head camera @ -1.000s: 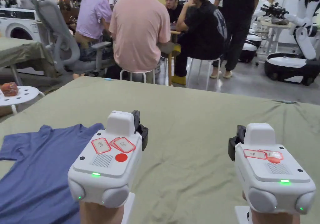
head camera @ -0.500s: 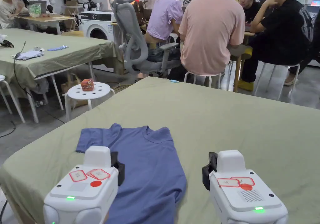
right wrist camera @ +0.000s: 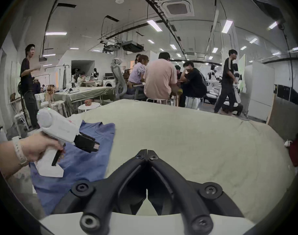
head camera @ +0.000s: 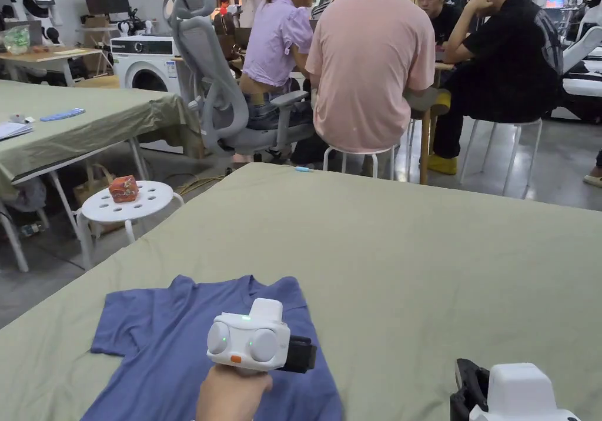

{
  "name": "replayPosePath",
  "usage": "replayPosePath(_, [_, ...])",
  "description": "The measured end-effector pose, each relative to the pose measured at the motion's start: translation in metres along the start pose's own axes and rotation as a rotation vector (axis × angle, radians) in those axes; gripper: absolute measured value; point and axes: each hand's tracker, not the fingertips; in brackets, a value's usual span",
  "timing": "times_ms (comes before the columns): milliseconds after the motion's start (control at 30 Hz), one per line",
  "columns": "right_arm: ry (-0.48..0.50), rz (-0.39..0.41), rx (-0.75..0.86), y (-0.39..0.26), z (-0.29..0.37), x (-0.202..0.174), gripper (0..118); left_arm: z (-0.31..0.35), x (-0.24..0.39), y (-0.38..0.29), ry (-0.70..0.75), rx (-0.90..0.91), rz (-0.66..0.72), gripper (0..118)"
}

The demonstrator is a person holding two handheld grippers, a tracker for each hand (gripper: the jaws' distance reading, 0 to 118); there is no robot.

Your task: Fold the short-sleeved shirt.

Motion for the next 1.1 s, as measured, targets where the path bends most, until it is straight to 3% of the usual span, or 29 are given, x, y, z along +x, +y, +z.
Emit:
replayPosePath(33, [-0.006, 0.001, -0.003, -0.002, -0.003, 0.004, 0, -0.016, -0.004, 0.003, 0.002, -0.03, 0.032, 83])
replayPosePath(100, [-0.026, -0.001, -0.013, -0.006, -0.007, 0.013, 0, -0.038, -0.009, -0.01, -0.094, -0.181, 0.101, 80])
replayPosePath(133, [-0.031, -0.009, -0.02, -0.007, -0.009, 0.018, 0, -0.03, -0.011, -0.015, -0.072, -0.053, 0.011, 73])
replayPosePath(167, [-0.036, -0.019, -0.026, -0.009, -0.008, 0.022, 0, -0.026, -0.013, -0.011, -0.077, -0.065, 0.0, 53])
replayPosePath(267, [-0.049, -0.043, -0.019, -0.012, -0.003, 0.036, 0, -0.018, -0.028, -0.002, -0.053, -0.039, 0.075, 18])
replayPosePath(300, [-0.056, -0.053, -0.016, -0.013, -0.001, 0.04, 0, -0.014, -0.034, -0.001, -0.063, -0.038, 0.12, 0])
replayPosePath(333, [-0.056, -0.06, -0.015, -0.014, 0.002, 0.046, 0, 0.0, -0.028, -0.001, -0.099, -0.055, 0.157, 0])
replayPosePath(400, [-0.077, -0.068, -0.018, -0.012, 0.012, 0.056, 0, 0.023, -0.007, 0.01, -0.033, -0.008, 0.045, 0])
replayPosePath(467, [-0.1, -0.081, 0.004, -0.01, 0.031, 0.07, 0, 0.052, 0.025, 0.025, -0.07, 0.069, 0.011, 0])
replayPosePath(567, [-0.152, -0.102, 0.039, -0.003, 0.063, 0.093, 0, 0.098, 0.086, 0.053, -0.247, 0.151, 0.01, 0])
replayPosePath(733, [-0.278, -0.105, 0.096, 0.004, 0.13, 0.138, 0, 0.16, 0.236, 0.078, -0.498, 0.28, -0.134, 0])
replayPosePath(833, [-0.373, -0.117, 0.122, 0.0, 0.176, 0.169, 0, 0.196, 0.332, 0.073, -0.727, 0.297, -0.158, 0])
replayPosePath(933, [-0.466, -0.123, 0.117, -0.009, 0.213, 0.198, 0, 0.213, 0.413, 0.053, -0.867, 0.268, -0.204, 0])
replayPosePath(1100, [-0.585, -0.136, 0.089, -0.036, 0.257, 0.233, 0, 0.17, 0.511, -0.005, -0.781, 0.134, -0.408, 0])
